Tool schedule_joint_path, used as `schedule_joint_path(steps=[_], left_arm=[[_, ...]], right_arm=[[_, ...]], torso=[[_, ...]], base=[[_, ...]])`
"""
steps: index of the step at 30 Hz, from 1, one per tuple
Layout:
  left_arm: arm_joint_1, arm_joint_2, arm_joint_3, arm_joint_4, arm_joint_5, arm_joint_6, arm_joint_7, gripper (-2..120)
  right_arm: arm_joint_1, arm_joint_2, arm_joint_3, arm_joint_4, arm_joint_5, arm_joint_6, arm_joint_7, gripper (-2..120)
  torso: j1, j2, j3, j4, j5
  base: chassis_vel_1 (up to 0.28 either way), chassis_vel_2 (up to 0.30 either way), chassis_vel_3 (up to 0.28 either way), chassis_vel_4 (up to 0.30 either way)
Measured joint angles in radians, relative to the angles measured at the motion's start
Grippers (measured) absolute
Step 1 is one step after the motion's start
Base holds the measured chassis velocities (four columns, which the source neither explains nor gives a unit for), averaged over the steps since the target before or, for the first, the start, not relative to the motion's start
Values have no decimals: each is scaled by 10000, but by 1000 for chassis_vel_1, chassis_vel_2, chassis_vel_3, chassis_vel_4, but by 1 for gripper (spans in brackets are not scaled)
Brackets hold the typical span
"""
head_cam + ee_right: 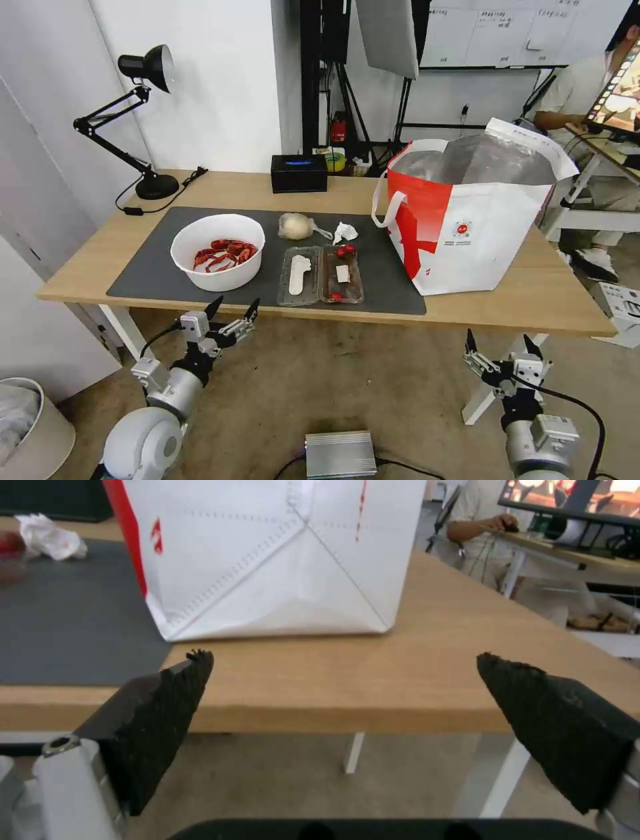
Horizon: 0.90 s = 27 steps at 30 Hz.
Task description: Pick up the trash from the table and place it into the takeout bag.
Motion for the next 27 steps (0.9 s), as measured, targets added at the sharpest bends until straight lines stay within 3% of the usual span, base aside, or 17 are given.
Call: schedule_joint_path(steps=[2, 12, 15, 19, 24, 27], left_arm=[[-6, 64, 179, -387, -673, 356, -306, 100], [-310, 306, 981, -903, -2666, 1005, -1347, 100], [-711, 958, 1469, -1064, -4386, 1297, -2169, 100], [-1053, 1629, 1754, -1201, -5488, 1391, -2599, 100], [-1276, 1770, 1969, -1354, -6405, 1435, -3153, 100], [-1380, 1501, 2154, -1484, -7222, 1424, -3741, 100]], right_arm=[[-35, -35, 34, 127, -6, 3, -23, 100], [-128, -113, 113, 421, -29, 19, -101, 100], [-179, -130, 113, 518, -38, 24, -113, 100], [-165, -180, 55, 530, -56, 26, -120, 100], [-125, -217, -30, 479, -65, 29, -124, 100], [-73, -309, -109, 419, -65, 32, -125, 100]], torso=[[-1, 1, 0, 0, 0], [-3, 2, 0, 0, 0], [-2, 2, 0, -1, -1], [-2, 2, 0, -1, 1], [-2, 2, 0, -2, -1], [-2, 2, 1, 3, 0]], base=[[0, 0, 0, 0], [0, 0, 0, 0], [0, 0, 0, 0], [0, 0, 0, 0], [0, 0, 0, 0], [0, 0, 0, 0]])
